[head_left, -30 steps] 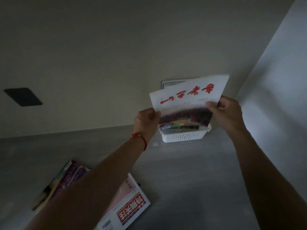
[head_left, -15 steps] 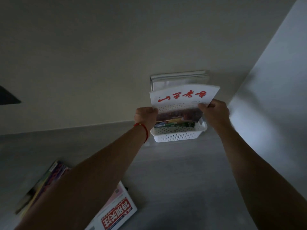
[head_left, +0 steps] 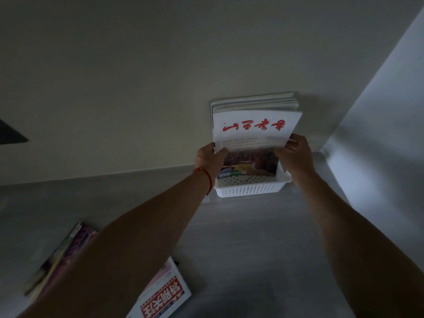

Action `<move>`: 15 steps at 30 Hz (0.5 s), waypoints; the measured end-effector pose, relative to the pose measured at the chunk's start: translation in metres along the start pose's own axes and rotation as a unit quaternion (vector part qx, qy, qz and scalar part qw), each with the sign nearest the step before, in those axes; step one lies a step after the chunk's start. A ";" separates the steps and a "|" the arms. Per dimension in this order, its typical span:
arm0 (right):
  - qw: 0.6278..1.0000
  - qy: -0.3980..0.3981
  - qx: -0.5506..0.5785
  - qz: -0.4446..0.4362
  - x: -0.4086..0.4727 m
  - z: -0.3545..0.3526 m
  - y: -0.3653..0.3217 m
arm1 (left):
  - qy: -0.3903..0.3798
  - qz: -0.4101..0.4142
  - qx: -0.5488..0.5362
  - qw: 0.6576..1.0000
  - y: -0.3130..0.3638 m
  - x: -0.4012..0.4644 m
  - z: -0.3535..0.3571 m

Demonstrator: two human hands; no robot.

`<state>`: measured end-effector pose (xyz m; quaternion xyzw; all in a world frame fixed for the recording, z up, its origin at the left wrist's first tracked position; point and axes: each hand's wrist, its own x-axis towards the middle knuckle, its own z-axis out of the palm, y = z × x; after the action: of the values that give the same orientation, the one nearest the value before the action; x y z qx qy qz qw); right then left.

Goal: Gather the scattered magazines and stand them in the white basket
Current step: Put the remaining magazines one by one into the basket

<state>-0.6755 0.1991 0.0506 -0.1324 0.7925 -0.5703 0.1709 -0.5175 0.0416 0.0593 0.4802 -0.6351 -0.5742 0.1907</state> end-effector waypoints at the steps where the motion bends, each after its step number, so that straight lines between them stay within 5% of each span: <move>1: 1.000 0.000 0.013 0.008 0.001 0.001 0.001 | -0.005 -0.007 -0.011 1.000 0.000 0.001 0.000; 9: 0.993 -0.023 0.119 0.001 -0.003 0.012 -0.007 | -0.024 -0.010 -0.105 0.994 0.010 -0.003 0.003; 15: 0.994 -0.049 0.095 0.004 0.007 0.006 -0.004 | -0.029 -0.019 -0.107 0.994 0.006 0.001 -0.001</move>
<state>-0.6793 0.1900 0.0517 -0.1400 0.7258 -0.6353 0.2236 -0.5195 0.0392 0.0651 0.4522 -0.5660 -0.6560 0.2114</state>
